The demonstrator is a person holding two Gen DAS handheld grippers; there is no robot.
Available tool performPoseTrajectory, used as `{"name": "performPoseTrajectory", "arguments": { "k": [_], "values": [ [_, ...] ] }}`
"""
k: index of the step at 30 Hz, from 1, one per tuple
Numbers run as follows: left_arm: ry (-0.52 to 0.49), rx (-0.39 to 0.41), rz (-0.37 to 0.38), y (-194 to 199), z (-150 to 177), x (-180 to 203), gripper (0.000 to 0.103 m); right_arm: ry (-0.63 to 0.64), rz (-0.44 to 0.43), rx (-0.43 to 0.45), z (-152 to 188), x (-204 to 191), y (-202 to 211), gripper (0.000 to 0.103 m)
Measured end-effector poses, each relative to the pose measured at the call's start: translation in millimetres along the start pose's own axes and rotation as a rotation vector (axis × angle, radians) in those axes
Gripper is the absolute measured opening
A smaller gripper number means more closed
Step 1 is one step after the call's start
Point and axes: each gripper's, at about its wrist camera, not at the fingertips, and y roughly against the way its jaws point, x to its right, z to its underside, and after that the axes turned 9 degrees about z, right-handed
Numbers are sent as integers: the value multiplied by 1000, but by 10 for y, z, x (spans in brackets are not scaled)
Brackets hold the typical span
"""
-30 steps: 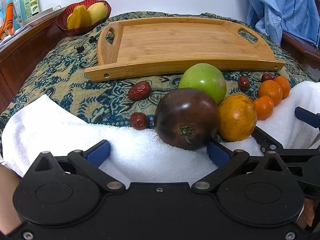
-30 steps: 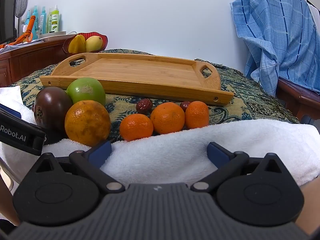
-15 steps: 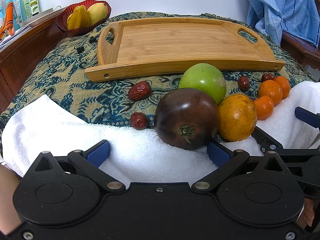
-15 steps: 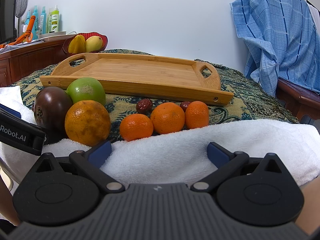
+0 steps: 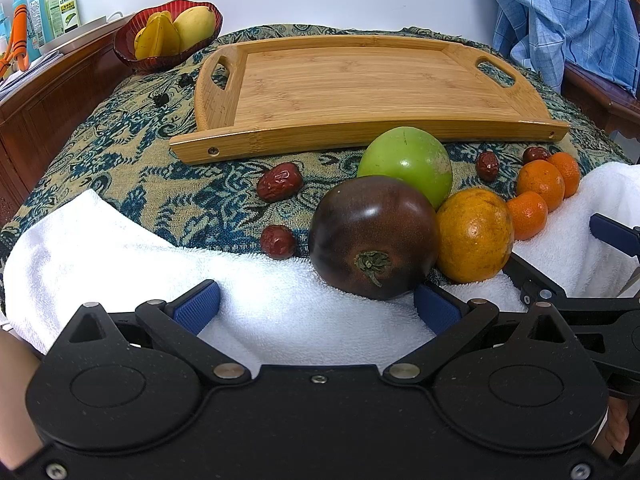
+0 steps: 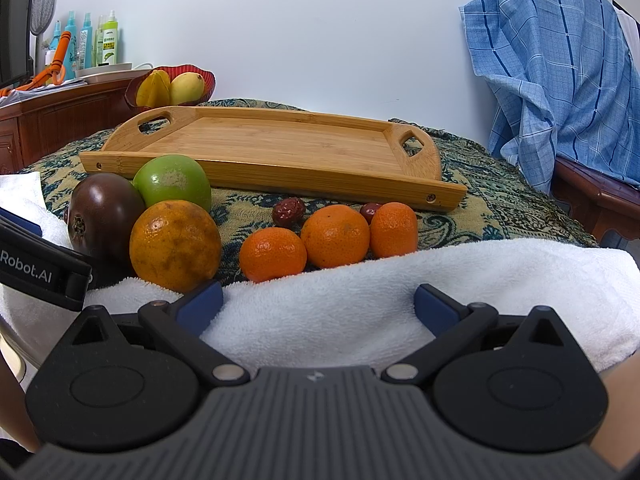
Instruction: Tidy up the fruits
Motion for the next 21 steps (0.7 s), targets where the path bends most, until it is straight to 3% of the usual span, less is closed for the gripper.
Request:
{"name": "performPoseTrajectory", "arguments": {
  "k": [21],
  "values": [
    [-1,1,0,2,1,0,103,0,0,2,1,-1,5,103]
  ]
}}
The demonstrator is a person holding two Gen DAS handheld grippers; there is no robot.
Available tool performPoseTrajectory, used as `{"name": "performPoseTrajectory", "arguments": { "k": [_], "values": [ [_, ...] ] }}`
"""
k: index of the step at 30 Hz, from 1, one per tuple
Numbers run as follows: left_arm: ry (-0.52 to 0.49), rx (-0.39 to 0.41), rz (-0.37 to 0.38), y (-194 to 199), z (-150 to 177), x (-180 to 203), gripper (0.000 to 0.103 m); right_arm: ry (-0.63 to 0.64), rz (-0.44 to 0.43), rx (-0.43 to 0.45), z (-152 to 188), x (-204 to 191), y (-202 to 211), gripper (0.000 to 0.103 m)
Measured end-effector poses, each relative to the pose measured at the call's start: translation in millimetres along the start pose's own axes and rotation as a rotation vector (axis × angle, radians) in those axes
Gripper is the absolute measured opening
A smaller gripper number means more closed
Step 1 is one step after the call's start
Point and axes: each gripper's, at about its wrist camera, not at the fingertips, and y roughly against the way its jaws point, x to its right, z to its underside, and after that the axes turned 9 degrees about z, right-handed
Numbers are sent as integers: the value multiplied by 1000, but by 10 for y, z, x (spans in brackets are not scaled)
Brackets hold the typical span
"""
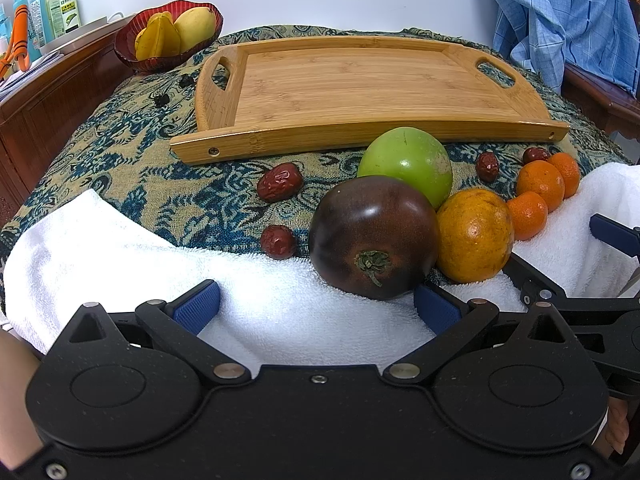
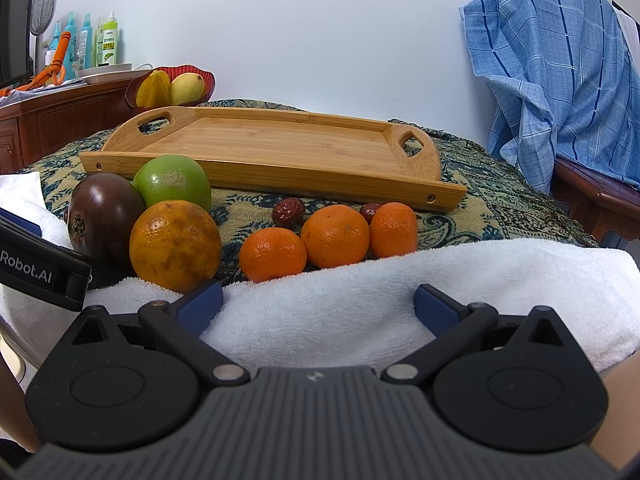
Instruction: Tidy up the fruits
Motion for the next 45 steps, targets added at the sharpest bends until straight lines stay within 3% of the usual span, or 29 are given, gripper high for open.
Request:
{"name": "performPoseTrajectory", "arguments": {
  "k": [19,31,33,38,43,45],
  "values": [
    [-13,-11,-19,25,-38,28,103,-5,-4,7,3,32,-26,103],
    [-62,37,-13,36,55,18,103,8,-1,28,27,5,6,103],
    [-53,39,3,85,49,4,98,34,-8,18,-18,8,10,103],
    [-85,77,26,278,84,48,71,43,1,56,-54,40,114,103],
    [-77,126,55,425,70,67,57,22,-30,111,-124,113,200,103],
    [-54,153,76,459,56,56,54,10,-38,123,-152,141,220,93]
  ]
}}
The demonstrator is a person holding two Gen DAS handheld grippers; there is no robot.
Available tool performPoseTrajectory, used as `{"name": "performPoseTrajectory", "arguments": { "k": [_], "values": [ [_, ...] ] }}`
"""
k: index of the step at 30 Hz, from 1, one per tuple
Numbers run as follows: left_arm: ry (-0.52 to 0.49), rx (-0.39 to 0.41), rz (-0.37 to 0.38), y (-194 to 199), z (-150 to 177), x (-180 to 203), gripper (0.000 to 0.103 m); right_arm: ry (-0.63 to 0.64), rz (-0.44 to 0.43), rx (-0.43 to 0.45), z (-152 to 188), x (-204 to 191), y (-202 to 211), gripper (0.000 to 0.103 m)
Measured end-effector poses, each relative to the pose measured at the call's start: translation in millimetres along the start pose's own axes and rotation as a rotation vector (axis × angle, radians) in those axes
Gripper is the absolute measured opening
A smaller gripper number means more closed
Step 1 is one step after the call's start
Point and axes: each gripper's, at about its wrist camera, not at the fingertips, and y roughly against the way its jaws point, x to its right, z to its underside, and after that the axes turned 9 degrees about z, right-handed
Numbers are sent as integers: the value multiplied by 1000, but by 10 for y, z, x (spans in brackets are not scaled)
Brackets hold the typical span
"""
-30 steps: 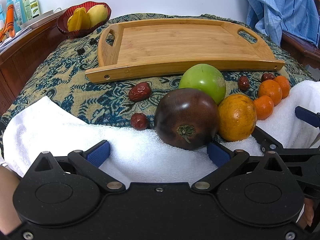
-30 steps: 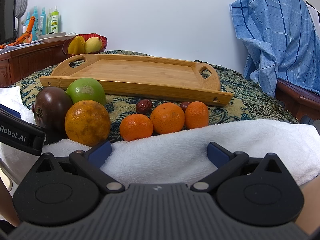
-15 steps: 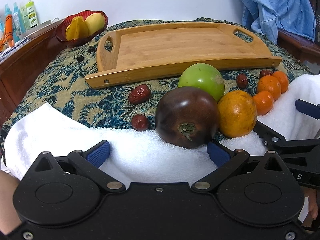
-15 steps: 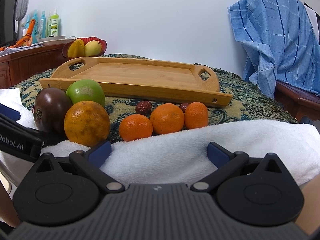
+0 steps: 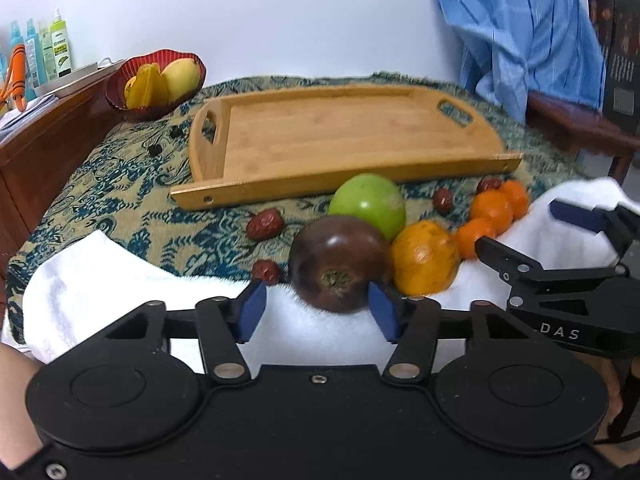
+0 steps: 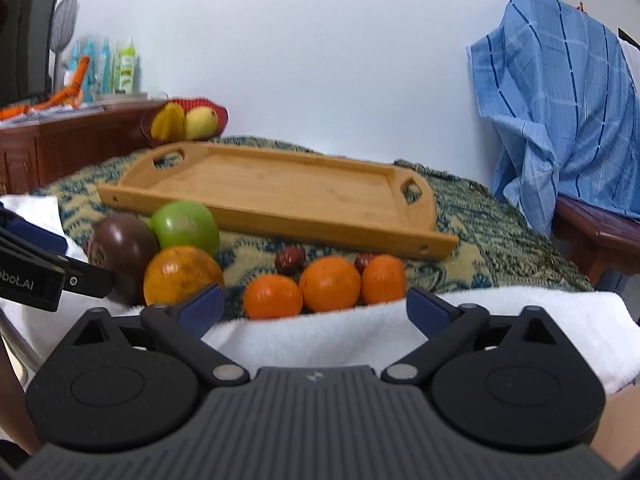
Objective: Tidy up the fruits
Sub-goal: 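Close the left gripper on the dark tomato while the right gripper grasps a mandarin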
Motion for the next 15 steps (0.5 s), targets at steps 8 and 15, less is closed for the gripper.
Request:
{"name": "performPoseTrajectory", "arguments": {
  "k": [8,15],
  "values": [
    [32,52,29,-69,-30,-14,63,-15,-75,-47,13,2,6,58],
    [57,50,69,-200,-30,-38,61,4,-112,-51,15,-99,-67,40]
  ]
}}
